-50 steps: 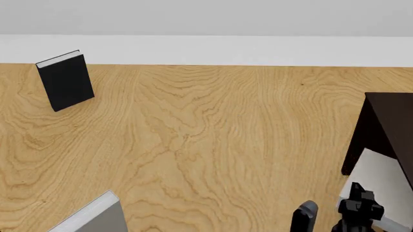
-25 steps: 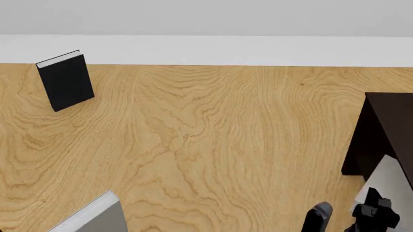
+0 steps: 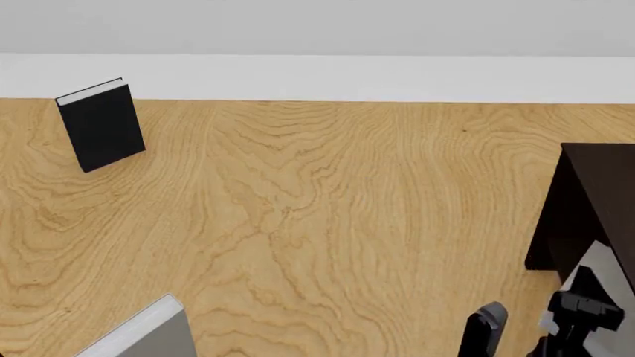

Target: Pick up the book on the right and place it on the cabinet shelf.

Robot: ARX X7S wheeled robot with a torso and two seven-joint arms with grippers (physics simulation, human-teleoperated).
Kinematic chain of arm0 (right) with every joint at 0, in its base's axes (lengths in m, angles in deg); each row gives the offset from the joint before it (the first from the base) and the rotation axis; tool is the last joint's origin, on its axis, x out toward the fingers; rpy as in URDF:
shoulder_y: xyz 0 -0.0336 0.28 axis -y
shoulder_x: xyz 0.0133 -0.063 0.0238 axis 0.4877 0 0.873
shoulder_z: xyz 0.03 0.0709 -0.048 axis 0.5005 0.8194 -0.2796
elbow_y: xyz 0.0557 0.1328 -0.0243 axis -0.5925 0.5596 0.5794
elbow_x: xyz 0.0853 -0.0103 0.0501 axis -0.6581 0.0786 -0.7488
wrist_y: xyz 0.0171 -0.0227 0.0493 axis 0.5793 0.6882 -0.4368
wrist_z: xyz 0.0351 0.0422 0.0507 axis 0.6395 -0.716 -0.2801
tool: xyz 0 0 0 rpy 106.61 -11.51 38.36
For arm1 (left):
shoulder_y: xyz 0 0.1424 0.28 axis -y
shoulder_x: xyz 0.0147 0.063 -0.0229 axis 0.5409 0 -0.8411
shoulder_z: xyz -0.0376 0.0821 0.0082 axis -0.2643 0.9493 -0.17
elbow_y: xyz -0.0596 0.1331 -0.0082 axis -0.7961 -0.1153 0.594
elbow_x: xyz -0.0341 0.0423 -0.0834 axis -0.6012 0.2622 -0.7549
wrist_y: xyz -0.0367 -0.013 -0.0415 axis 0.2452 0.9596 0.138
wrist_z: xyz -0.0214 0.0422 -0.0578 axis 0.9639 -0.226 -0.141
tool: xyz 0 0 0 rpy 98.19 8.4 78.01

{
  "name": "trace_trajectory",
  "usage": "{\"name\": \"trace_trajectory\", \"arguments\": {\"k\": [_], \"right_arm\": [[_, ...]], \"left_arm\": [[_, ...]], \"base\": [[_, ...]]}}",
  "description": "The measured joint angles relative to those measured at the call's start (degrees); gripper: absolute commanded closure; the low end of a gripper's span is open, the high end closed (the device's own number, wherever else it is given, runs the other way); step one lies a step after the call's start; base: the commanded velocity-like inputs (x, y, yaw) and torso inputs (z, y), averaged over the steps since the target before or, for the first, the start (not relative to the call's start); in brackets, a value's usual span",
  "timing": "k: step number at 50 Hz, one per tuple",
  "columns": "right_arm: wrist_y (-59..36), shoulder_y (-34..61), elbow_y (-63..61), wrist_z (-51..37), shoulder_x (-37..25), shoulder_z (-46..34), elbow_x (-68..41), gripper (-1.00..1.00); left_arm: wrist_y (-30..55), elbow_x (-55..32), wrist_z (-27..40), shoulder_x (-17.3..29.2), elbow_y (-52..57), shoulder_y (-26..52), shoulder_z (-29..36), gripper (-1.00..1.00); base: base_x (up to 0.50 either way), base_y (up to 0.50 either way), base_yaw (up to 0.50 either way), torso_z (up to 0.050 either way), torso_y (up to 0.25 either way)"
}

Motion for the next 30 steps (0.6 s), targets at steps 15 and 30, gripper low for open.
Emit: {"name": "trace_trajectory", "arguments": {"k": [15, 30], "right_arm": [[-1.01, 1.81, -7.46, 3.73, -2.96, -0.89, -1.95, -1.00], [-2.22, 2.76, -17.32, 4.10, -6.35, -2.30, -0.74, -1.00]], "left_arm": [[-0.07, 0.01, 0.32, 0.22, 0.06, -0.03, 0.16, -1.00], [-0.02, -0.22, 0.68, 0.40, 0.03, 0.02, 0.23, -1.00]], "base": [[0.00, 0.00, 0.00, 0.000, 0.000], [0.00, 0.00, 0.00, 0.000, 0.000]]}}
